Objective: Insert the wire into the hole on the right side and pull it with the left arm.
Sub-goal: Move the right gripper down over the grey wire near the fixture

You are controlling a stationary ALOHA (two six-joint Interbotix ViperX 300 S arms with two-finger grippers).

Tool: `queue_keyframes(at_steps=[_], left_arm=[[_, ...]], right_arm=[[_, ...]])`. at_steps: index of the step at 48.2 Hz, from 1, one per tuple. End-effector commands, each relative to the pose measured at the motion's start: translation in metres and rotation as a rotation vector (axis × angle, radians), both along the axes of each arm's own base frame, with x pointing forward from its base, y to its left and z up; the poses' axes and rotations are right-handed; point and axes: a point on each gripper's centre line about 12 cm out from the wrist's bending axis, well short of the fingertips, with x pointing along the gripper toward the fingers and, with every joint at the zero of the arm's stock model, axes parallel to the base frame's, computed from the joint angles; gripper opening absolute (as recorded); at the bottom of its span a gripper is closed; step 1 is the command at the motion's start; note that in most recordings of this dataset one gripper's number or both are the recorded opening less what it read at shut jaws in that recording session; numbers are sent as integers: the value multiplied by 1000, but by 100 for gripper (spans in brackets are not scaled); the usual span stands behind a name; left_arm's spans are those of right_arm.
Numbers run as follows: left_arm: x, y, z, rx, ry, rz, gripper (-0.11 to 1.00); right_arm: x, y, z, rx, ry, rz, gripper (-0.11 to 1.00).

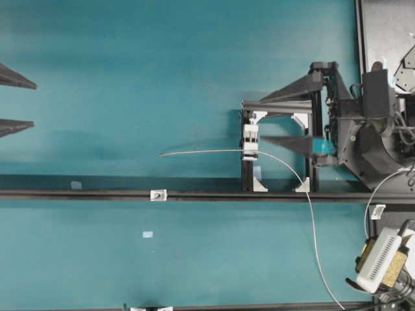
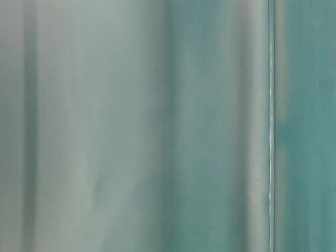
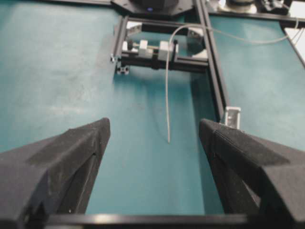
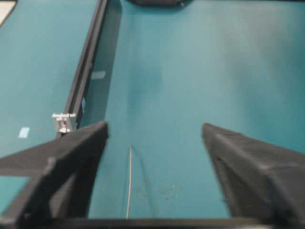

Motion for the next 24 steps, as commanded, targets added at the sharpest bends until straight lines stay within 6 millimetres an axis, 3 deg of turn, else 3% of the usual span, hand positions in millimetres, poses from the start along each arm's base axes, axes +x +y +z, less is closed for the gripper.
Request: queue_keyframes(at_steps=[1,24], left_arm=[[4,1,2,-1,-17,6,88],[28,2,-30,0,112,8,88]], right_arm=[[4,0,4,2,-11,-2,92],[30,0,-18,1,115,-2,92]])
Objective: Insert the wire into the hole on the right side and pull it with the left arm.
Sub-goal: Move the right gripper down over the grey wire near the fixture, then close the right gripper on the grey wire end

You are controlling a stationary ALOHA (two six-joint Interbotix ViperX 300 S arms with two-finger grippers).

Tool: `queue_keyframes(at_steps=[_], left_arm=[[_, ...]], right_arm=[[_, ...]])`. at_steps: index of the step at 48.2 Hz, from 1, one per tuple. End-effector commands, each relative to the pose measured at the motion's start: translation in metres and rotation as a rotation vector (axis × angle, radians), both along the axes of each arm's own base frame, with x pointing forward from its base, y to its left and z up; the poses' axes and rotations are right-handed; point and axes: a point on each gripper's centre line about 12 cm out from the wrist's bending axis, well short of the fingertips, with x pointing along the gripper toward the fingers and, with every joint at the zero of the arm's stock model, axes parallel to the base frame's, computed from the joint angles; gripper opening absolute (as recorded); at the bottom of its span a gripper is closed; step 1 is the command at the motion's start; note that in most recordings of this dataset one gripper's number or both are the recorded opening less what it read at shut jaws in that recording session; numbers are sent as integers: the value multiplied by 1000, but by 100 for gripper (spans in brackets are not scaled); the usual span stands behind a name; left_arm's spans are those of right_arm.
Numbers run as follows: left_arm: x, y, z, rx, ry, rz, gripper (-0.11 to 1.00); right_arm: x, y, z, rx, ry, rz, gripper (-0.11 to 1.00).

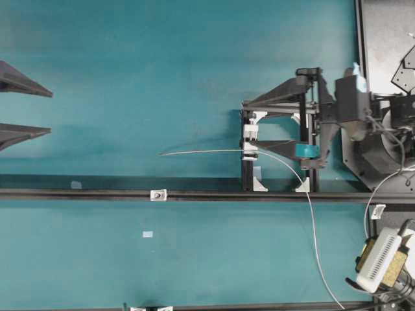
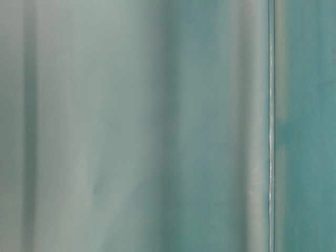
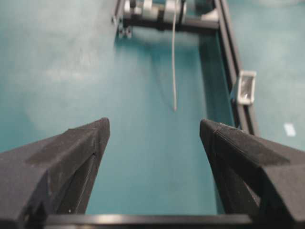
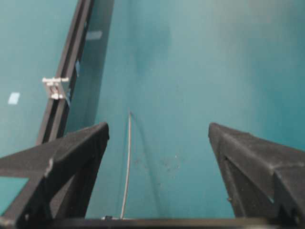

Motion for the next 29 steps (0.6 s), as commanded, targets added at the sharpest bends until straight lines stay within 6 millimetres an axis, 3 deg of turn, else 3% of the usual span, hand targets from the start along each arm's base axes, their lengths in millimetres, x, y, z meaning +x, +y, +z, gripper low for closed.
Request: queue_keyframes(at_steps=[1,29], left_arm=[[10,1,3,0,-2,3,88],[37,1,-30,-2,147,4,88]], right_arm=[[13,0,6,1,-8,-2,92],[63,7,-32,-6,170,26,92]])
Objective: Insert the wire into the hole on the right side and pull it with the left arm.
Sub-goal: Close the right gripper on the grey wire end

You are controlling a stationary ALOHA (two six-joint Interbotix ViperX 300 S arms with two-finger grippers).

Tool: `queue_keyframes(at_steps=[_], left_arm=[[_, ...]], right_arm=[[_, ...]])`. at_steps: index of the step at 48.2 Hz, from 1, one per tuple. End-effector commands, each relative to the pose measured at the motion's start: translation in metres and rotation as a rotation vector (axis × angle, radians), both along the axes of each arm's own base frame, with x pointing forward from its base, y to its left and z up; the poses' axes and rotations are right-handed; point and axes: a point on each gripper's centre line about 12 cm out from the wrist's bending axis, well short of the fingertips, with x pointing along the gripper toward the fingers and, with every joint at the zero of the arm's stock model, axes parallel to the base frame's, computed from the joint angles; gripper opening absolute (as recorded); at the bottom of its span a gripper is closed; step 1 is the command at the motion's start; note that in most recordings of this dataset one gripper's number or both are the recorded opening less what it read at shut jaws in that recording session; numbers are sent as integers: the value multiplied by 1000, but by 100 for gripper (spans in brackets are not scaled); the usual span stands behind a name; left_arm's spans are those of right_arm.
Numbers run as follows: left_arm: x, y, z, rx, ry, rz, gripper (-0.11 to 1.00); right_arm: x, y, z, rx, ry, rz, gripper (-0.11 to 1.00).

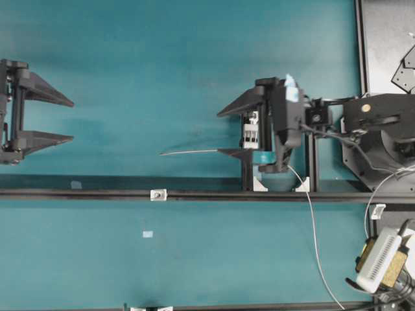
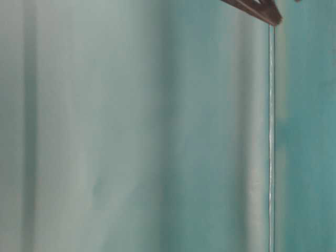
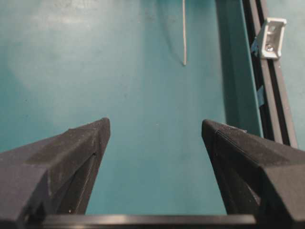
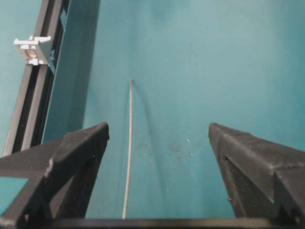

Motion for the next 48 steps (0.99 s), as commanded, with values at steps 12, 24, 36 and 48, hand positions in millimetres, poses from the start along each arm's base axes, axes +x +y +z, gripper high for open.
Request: queue_keyframes(at_steps=[12,24,36,48], left_arm=[[14,1,-7,-1,29,3,88],[21,1,-12,-1,49,3,87],[24,1,-14,-1,57,3,87],[24,1,-14,1,58,1,87]], right_arm=[[24,4,-8,-3,28,15,92],[36,5,-22,-3,69,13,92],[45,2,-37,-3,109,4,92],[56,-1,-42,-2,103,-3,92]])
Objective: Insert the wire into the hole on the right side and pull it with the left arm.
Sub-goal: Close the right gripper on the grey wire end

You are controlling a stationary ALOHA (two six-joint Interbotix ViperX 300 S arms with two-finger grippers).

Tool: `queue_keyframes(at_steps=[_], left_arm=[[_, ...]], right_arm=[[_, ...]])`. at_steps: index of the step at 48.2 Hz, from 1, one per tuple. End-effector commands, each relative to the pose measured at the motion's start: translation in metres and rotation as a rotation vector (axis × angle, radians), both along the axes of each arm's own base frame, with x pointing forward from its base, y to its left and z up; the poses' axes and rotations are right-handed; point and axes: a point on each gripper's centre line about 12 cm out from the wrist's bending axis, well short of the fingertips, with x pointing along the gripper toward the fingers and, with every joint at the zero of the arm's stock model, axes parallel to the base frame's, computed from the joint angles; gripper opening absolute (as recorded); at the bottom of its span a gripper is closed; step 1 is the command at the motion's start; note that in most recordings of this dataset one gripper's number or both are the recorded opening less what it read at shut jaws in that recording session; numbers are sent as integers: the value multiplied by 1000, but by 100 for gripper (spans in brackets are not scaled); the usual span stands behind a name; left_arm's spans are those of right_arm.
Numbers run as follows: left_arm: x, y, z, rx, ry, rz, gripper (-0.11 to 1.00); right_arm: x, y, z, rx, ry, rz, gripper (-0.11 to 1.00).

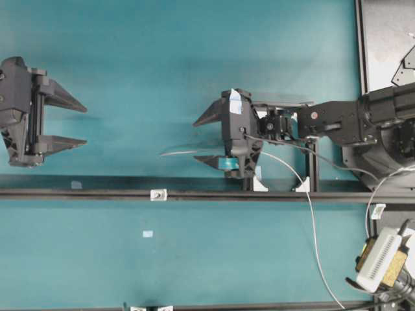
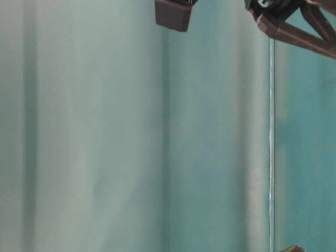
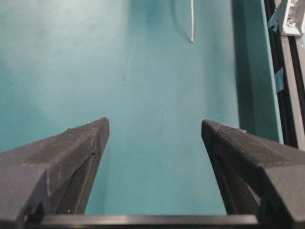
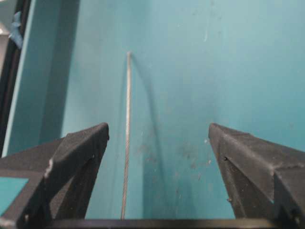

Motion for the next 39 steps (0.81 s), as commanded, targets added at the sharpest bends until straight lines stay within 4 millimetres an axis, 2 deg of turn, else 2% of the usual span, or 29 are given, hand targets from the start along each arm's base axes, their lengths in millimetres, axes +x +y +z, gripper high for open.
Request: queue_keyframes(at_steps=[1,16,39], left_arm=[[5,1,7,1,-31,2,87],[5,1,7,1,-31,2,87],[5,1,7,0,-31,5,87]], right_arm=[[11,0,9,1,-46,-1,92],[25,0,2,-3,-40,2,92],[23,-4,-3,-4,-25,-9,92]])
